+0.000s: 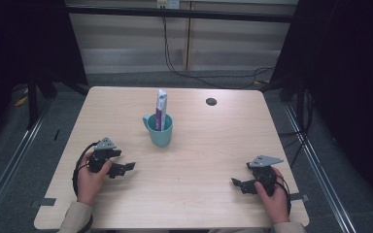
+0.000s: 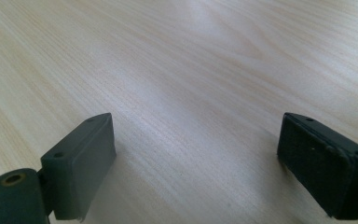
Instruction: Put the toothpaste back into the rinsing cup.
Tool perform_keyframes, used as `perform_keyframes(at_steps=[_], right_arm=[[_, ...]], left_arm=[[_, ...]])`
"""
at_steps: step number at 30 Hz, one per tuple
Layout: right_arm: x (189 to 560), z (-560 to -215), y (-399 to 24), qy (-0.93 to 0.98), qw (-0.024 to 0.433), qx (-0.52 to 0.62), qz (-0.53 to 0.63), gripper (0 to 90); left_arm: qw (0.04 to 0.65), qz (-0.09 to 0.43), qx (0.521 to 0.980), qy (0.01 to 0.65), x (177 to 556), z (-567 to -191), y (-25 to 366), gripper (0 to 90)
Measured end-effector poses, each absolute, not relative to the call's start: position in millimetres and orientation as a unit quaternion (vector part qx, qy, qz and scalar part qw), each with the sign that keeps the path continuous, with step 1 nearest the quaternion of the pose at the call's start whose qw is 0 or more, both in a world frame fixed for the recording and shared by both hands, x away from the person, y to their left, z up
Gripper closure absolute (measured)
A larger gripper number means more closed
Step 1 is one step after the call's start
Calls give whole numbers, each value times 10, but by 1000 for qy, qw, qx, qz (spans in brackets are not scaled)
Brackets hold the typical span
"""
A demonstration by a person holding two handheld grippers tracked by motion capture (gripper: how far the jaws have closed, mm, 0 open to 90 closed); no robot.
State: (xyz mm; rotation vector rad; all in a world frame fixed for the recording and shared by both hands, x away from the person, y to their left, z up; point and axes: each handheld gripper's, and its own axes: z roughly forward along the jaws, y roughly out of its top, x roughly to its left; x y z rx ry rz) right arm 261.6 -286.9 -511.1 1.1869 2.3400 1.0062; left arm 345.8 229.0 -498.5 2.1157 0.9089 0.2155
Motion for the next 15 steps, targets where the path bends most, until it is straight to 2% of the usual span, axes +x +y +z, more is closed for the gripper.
perform_keyframes(at_steps=[15], right_arm=[[2617,-5111,-2870,821,165,416,353,105]], left_arm=[[396,96,845,348,3422,-5071,2349,161]])
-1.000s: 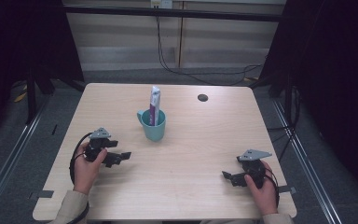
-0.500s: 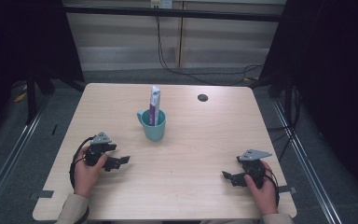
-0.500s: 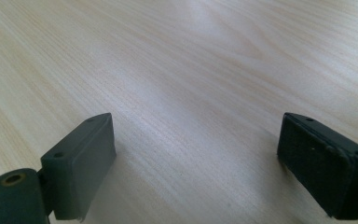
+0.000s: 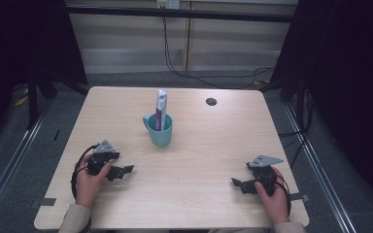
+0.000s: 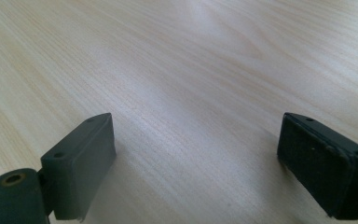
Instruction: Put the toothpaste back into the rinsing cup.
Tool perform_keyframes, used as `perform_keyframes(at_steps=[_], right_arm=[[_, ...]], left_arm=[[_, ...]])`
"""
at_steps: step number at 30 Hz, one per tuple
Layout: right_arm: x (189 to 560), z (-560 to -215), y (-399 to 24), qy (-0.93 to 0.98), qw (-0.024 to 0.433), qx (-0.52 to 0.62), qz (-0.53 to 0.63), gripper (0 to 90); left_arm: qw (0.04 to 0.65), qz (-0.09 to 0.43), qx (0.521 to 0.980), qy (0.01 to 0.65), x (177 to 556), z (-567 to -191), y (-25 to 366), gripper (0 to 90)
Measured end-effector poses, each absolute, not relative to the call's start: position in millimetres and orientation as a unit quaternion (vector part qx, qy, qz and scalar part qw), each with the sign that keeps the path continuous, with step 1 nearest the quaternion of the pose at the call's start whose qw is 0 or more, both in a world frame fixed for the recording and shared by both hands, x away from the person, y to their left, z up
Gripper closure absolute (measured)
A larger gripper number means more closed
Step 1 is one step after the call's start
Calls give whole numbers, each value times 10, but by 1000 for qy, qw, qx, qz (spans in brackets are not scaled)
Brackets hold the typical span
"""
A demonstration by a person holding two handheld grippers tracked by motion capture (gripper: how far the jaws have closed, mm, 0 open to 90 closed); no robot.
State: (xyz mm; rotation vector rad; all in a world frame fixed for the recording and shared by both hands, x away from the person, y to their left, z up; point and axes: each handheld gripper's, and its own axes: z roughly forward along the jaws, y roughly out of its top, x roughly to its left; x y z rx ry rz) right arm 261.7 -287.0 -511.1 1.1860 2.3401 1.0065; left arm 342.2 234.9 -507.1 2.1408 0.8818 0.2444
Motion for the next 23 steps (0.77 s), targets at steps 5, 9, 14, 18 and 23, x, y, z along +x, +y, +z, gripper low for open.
perform_keyframes(at_steps=[5,9,14,18,23], right_arm=[[2617,-5111,-2870,821,165,416,353,106],[2616,-5110,-2870,822,166,417,352,105],[2617,-5111,-2870,821,165,416,353,105],[2616,-5111,-2870,821,165,416,353,105],[2614,-5110,-2869,821,164,417,353,106]], left_arm=[[398,99,844,345,3404,-5085,2350,158],[391,107,849,340,3393,-5086,2334,156],[383,118,854,332,3383,-5086,2316,154],[384,117,854,333,3384,-5087,2318,153],[381,120,855,331,3381,-5087,2313,151]])
